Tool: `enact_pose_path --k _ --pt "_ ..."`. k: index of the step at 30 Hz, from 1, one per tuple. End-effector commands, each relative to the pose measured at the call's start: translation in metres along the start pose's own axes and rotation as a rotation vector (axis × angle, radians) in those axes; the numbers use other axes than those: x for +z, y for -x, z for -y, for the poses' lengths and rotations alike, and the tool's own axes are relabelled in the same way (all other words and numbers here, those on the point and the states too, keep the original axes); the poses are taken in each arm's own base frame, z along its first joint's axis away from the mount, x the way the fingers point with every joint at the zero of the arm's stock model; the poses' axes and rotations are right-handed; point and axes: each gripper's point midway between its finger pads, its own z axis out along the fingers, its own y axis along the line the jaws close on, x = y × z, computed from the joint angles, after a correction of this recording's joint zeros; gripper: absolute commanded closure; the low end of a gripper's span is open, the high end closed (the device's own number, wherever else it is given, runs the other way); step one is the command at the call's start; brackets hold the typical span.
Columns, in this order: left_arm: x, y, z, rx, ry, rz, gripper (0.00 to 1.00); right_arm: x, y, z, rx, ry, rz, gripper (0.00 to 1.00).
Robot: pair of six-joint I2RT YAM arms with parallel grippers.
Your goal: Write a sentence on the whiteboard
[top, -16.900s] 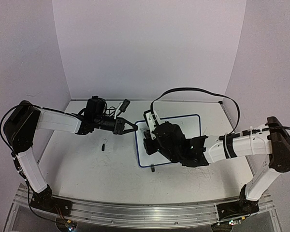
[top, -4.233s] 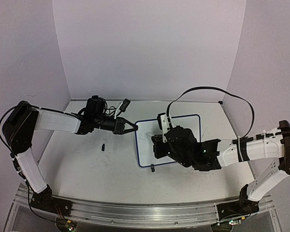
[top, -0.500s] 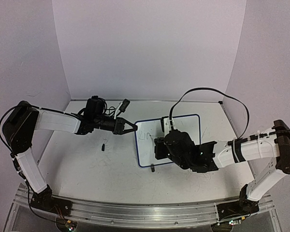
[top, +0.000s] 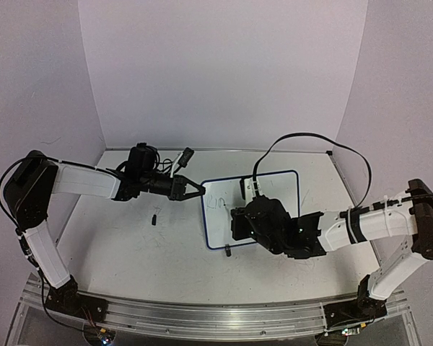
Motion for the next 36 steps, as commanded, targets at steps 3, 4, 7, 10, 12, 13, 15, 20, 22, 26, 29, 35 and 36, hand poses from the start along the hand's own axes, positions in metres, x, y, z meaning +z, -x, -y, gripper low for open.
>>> enact_pose_path --k 3,4,7,10,12,13,15,20,22,26,29,35,36 --pt "-0.006 0.01 0.016 0.033 -0.042 0.014 1.0 0.001 -0.012 0.016 -0.027 -0.059 -0.032 1.0" --pt "-0.006 0.01 0.016 0.034 -0.043 0.014 1.0 0.001 -0.012 0.017 -0.027 -0.06 -0.033 1.0" --pt "-0.006 0.009 0.016 0.033 -0.041 0.014 1.0 0.001 -0.017 0.019 -0.027 -0.064 -0.04 1.0" --pt "-0.006 0.009 0.016 0.034 -0.042 0.014 1.0 0.001 -0.013 0.018 -0.025 -0.064 -0.033 1.0" --pt "-0.006 0.009 0.016 0.033 -0.043 0.013 1.0 0.001 -0.006 0.015 -0.026 -0.061 -0.019 1.0" --pt "-0.006 0.009 0.016 0.033 -0.044 0.013 1.0 0.001 -0.003 0.013 -0.027 -0.059 -0.012 1.0" --pt "-0.006 0.009 0.016 0.033 -0.044 0.013 1.0 -0.001 0.006 0.009 -0.023 -0.047 0.002 1.0" --pt "-0.006 0.01 0.016 0.036 -0.041 0.015 1.0 -0.019 0.034 0.004 0.01 0.0 0.059 1.0" --pt "-0.006 0.01 0.016 0.036 -0.043 0.015 1.0 -0.022 0.037 0.006 -0.003 0.0 0.069 1.0" --pt "-0.005 0.009 0.016 0.032 -0.047 0.011 1.0 -0.022 0.036 0.007 -0.016 -0.005 0.076 1.0" --pt "-0.006 0.009 0.016 0.032 -0.044 0.012 1.0 -0.019 0.037 0.007 -0.013 -0.007 0.081 1.0" --pt "-0.006 0.009 0.016 0.032 -0.043 0.013 1.0 -0.01 0.032 0.007 -0.018 -0.017 0.074 1.0" --pt "-0.006 0.009 0.016 0.033 -0.043 0.013 1.0 -0.009 0.031 0.008 -0.018 -0.021 0.074 1.0"
